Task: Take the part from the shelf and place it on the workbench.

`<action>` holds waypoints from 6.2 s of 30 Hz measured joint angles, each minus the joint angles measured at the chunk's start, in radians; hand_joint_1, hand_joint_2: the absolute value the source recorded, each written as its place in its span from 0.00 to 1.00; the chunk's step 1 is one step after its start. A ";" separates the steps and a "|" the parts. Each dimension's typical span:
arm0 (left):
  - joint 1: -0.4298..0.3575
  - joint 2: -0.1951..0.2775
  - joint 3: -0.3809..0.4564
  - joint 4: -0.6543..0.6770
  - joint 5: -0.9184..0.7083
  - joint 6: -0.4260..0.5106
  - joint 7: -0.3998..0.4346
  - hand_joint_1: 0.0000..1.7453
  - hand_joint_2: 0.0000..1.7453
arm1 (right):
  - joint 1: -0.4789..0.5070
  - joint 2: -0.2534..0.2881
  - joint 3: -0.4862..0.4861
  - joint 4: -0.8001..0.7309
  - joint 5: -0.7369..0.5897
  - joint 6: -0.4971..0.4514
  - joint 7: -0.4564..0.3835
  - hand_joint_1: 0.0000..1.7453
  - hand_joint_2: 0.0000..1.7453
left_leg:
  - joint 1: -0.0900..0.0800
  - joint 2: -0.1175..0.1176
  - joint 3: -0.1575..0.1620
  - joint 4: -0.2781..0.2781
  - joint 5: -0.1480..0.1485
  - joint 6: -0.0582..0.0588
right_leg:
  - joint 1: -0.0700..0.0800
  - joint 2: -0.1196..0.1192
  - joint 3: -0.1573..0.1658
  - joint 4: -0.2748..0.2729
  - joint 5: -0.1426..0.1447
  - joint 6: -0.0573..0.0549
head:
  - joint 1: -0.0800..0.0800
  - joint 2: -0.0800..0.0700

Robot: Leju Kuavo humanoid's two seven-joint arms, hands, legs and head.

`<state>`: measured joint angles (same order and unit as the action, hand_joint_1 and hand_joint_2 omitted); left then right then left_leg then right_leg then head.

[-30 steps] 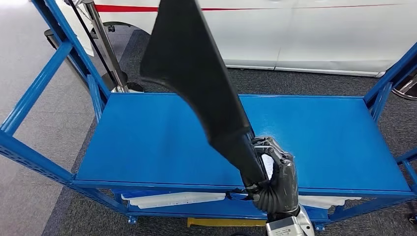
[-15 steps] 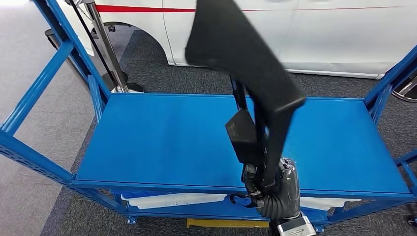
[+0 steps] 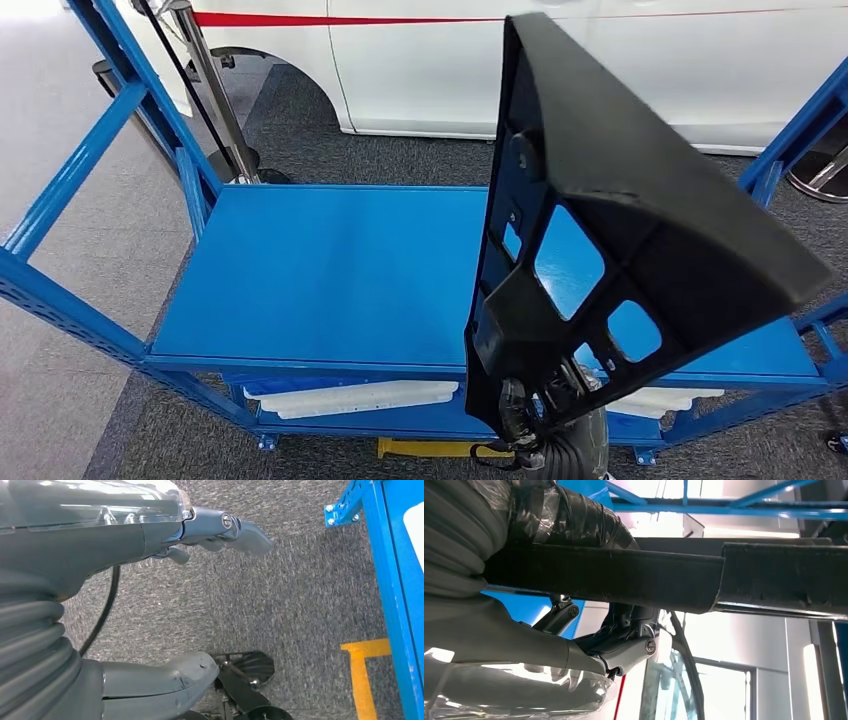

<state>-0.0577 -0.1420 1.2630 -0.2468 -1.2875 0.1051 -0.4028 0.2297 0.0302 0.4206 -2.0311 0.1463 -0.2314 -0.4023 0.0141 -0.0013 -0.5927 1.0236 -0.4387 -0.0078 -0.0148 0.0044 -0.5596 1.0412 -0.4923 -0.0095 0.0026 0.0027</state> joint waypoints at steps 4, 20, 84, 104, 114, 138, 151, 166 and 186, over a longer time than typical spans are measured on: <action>0.000 0.000 0.003 0.000 0.000 0.001 0.000 0.00 1.00 | 0.007 0.002 0.000 0.000 -0.002 0.000 -0.002 1.00 1.00 | 0.004 0.000 -0.061 0.157 -0.134 -0.015 | -0.002 -0.005 -0.036 -0.006 0.034 -0.028 | 0.000 0.000; -0.005 0.000 0.008 -0.001 0.000 -0.005 0.007 0.00 1.00 | 0.036 0.005 -0.025 -0.012 -0.013 0.018 -0.017 1.00 1.00 | -0.007 0.013 0.081 -0.053 -0.032 0.049 | 0.000 -0.004 -0.159 0.184 -0.068 0.031 | 0.000 0.000; 0.000 -0.012 0.054 -0.010 0.032 -0.019 0.021 0.00 1.00 | 0.233 0.081 -0.198 -0.080 -0.237 0.188 -0.131 1.00 1.00 | -0.004 0.053 0.100 -0.059 -0.056 0.037 | -0.007 -0.003 -0.162 0.251 -0.079 0.031 | -0.001 0.000; -0.009 0.010 0.064 -0.015 0.034 -0.014 0.010 0.00 1.00 | 0.254 0.154 -0.289 -0.080 -0.257 0.337 -0.150 1.00 1.00 | -0.003 -0.079 0.084 -0.018 -0.069 0.012 | 0.005 0.104 -0.029 -0.008 0.025 -0.019 | -0.002 0.000; -0.001 0.015 0.065 -0.016 0.025 -0.008 0.040 0.00 1.00 | 0.279 0.177 -0.317 -0.089 -0.288 0.440 -0.138 1.00 1.00 | -0.004 0.047 0.101 -0.060 -0.059 0.040 | -0.002 0.001 -0.169 0.258 -0.093 0.022 | 0.000 0.000; 0.000 0.008 0.065 -0.016 0.016 -0.005 0.056 0.00 1.00 | 0.295 0.185 -0.324 -0.088 -0.317 0.511 -0.143 1.00 1.00 | 0.000 -0.065 0.093 -0.040 -0.071 0.021 | -0.002 0.126 -0.043 -0.004 0.025 0.011 | -0.001 0.000; -0.003 0.008 0.066 -0.016 0.016 -0.008 0.056 0.00 1.00 | 0.291 0.186 -0.329 -0.085 -0.313 0.513 -0.143 1.00 1.00 | -0.013 0.108 0.111 -0.043 -0.084 0.015 | 0.008 -0.059 -0.009 -0.012 0.001 0.010 | 0.000 0.000; 0.000 0.008 0.066 -0.016 0.014 -0.009 0.058 0.00 1.00 | 0.290 0.186 -0.309 -0.086 -0.302 0.519 -0.151 1.00 1.00 | 0.000 -0.085 0.084 -0.017 -0.085 0.004 | 0.003 0.118 -0.028 -0.007 0.018 -0.003 | 0.000 0.000; -0.008 -0.006 0.069 -0.016 0.011 -0.023 0.066 0.00 1.00 | 0.286 0.154 -0.257 -0.108 -0.254 0.395 -0.148 1.00 1.00 | -0.007 0.058 0.076 0.043 -0.147 -0.001 | 0.011 -0.028 -0.002 -0.028 0.004 -0.019 | 0.000 0.000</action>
<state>-0.0656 -0.1485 1.3321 -0.2632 -1.2768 0.0816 -0.3369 0.5161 0.1840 0.1633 -2.1394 -0.1074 0.1632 -0.5508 0.0075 0.0570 -0.5162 1.0670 -0.5861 -0.0090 -0.0039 -0.0233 -0.5618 1.0132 -0.4878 -0.0286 0.0026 0.0027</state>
